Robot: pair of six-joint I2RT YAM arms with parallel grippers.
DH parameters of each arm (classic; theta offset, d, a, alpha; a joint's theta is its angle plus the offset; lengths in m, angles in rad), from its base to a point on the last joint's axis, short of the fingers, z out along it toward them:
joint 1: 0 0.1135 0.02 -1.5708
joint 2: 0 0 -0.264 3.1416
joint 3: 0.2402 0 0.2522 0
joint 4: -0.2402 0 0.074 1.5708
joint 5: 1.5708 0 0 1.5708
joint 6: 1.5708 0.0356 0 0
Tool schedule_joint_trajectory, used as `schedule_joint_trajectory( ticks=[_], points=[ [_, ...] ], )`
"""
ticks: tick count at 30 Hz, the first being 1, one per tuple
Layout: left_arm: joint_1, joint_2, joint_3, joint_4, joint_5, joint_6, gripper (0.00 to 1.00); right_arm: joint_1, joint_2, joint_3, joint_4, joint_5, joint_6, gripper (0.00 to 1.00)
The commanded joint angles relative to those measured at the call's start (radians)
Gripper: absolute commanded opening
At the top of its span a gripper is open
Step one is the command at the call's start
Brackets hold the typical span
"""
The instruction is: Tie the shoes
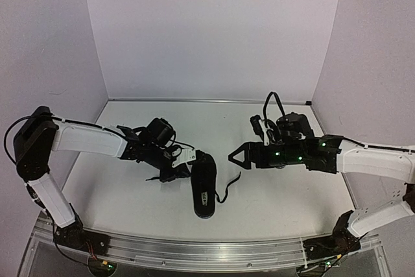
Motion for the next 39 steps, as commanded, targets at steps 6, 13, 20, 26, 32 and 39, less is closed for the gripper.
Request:
schedule_joint_trajectory(
  ticks=[6, 13, 20, 26, 32, 39],
  points=[
    [-0.041, -0.106, -0.092, 0.289, 0.072, -0.166, 0.00, -0.004, 0.165, 0.036, 0.176, -0.181, 0.000, 0.62],
    [-0.053, -0.123, -0.155, 0.433, 0.061, -0.225, 0.00, 0.000, 0.270, 0.065, 0.303, -0.280, 0.041, 0.50],
    [-0.062, -0.131, -0.161, 0.479, 0.056, -0.237, 0.00, 0.024, 0.372, 0.105, 0.381, -0.317, 0.074, 0.44],
    [-0.074, -0.124, -0.148, 0.486, 0.056, -0.237, 0.00, 0.039, 0.425, 0.143, 0.407, -0.323, 0.090, 0.39],
    [-0.081, -0.130, -0.149, 0.488, 0.055, -0.232, 0.00, 0.040, 0.447, 0.150, 0.409, -0.313, 0.099, 0.29],
    [-0.082, -0.138, -0.156, 0.492, 0.049, -0.233, 0.00, 0.039, 0.466, 0.144, 0.405, -0.292, 0.121, 0.26]
  ],
)
